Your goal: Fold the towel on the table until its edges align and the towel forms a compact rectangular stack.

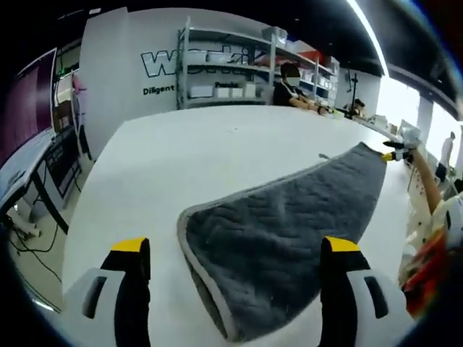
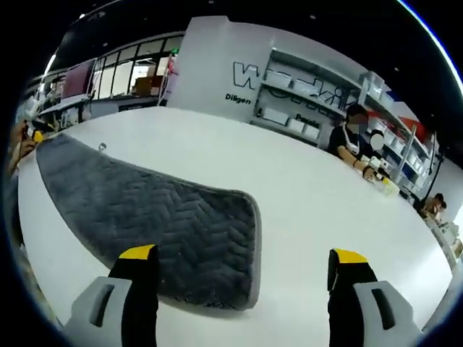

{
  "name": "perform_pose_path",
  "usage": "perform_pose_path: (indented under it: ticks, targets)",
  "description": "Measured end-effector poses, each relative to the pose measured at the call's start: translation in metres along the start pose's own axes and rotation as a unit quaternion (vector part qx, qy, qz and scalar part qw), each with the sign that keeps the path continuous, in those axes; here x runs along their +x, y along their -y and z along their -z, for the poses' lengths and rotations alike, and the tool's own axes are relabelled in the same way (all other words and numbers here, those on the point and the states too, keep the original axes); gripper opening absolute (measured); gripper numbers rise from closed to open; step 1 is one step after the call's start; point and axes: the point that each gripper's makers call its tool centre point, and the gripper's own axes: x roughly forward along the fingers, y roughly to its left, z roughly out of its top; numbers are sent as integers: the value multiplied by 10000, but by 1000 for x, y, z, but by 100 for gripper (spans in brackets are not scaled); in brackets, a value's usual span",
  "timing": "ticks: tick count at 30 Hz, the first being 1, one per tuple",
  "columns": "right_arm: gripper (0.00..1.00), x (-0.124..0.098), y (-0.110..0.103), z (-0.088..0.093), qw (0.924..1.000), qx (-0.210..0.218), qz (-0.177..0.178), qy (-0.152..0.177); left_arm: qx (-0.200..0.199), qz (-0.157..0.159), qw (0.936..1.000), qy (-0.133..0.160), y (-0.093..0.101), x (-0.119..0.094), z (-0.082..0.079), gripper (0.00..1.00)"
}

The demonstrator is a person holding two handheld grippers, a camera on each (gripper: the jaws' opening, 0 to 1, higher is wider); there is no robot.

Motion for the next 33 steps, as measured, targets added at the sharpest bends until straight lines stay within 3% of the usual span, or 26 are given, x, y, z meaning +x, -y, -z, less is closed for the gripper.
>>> perform_pose_path:
  ticks: [6, 12, 16, 21, 25, 31, 33]
  targets:
    - [99, -2, -2, 5, 10000, 49, -43, -12, 39, -68, 10000, 13, -4, 7, -9, 90]
    - [99, -5, -3, 5, 10000, 30, -40, 48, -19, -176, 9996, 230, -16, 19, -27, 74]
    - [99, -5, -5, 6, 10000, -11, -62, 59, 250, -431, 9988, 22, -29, 29, -25, 63]
    - [97, -7, -8, 10, 9999, -102, -72, 16, 424, -349, 9984, -133, -32, 42, -21, 32]
    - [97, -7, -8, 13, 9999, -137, -93, -38, 603, -455, 9961, -459, -36, 49, -11, 27]
    - [96, -8, -9, 15, 9999, -115, -108, -32, 908, -633, 9929, -447, -43, 47, -13, 7]
    - [96, -8, -8, 15, 9999, -126, -108, -35, 968, -630, 9921, -489, -43, 46, -12, 6]
